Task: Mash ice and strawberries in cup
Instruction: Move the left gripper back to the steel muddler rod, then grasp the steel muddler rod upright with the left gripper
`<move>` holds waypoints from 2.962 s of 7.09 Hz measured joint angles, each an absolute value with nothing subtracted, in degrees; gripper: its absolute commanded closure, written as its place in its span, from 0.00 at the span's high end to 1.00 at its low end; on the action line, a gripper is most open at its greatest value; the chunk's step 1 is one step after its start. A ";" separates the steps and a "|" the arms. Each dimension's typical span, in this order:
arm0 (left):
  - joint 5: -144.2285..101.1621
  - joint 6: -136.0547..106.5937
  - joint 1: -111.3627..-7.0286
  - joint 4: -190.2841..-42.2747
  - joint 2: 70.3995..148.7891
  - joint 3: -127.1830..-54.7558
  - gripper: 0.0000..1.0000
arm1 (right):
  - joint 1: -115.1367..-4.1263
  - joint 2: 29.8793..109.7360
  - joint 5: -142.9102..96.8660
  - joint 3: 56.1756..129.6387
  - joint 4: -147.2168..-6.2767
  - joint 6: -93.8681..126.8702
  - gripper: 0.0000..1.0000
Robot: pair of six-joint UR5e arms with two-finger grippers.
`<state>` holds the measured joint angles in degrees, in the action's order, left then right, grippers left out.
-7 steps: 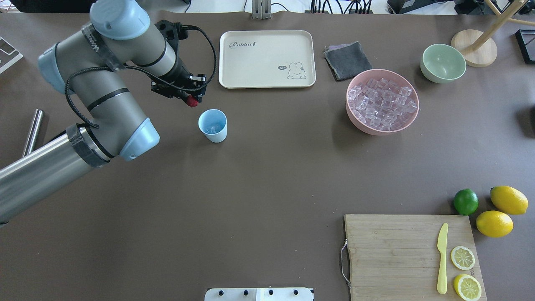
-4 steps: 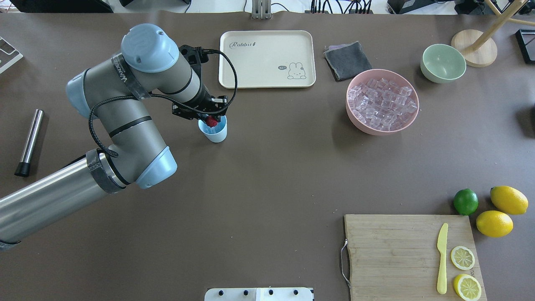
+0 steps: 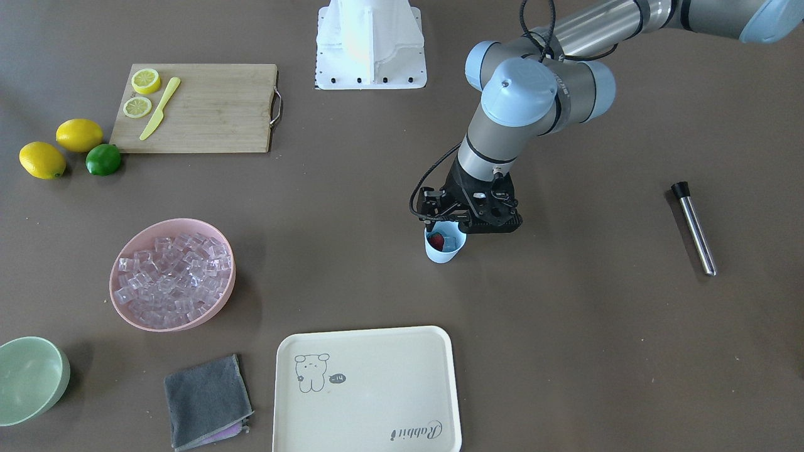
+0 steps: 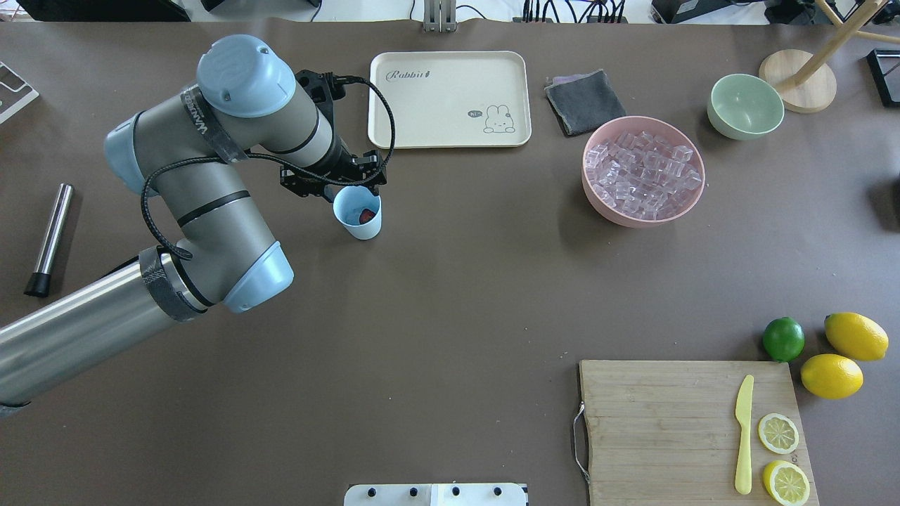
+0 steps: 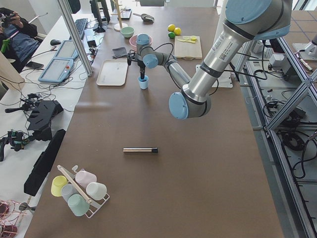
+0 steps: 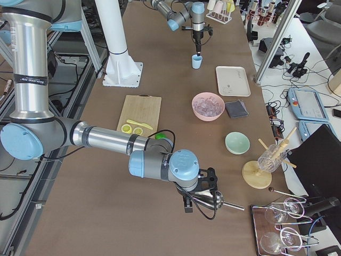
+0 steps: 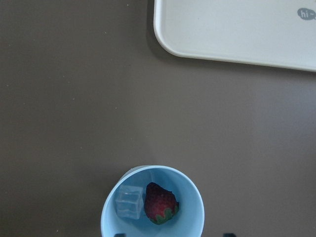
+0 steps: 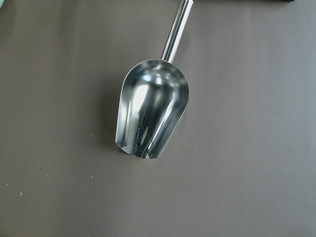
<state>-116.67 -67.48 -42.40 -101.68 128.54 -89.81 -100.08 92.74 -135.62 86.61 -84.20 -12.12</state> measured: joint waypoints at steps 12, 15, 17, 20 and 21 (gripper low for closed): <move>-125.97 -37.95 -64.40 -123.79 100.41 -73.86 0.46 | -99.25 88.34 -135.05 89.99 -90.61 -11.79 1.00; -125.87 -38.17 -63.82 -126.28 98.94 -73.76 0.40 | -99.23 88.67 -134.92 89.85 -90.62 -11.86 1.00; -125.66 -38.22 -63.43 -126.53 98.82 -73.94 0.40 | -99.32 88.90 -134.97 90.02 -90.61 -11.87 1.00; -125.46 -38.12 -63.07 -128.06 98.54 -73.75 0.06 | -99.40 88.93 -135.00 90.08 -90.62 -11.86 1.00; -125.57 -37.97 -62.89 -128.64 98.41 -74.07 0.00 | -99.40 88.87 -135.00 90.08 -90.61 -11.87 1.00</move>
<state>-125.57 -37.97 -62.89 -128.64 98.41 -74.07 -99.40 88.87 -135.00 90.08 -90.61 -11.87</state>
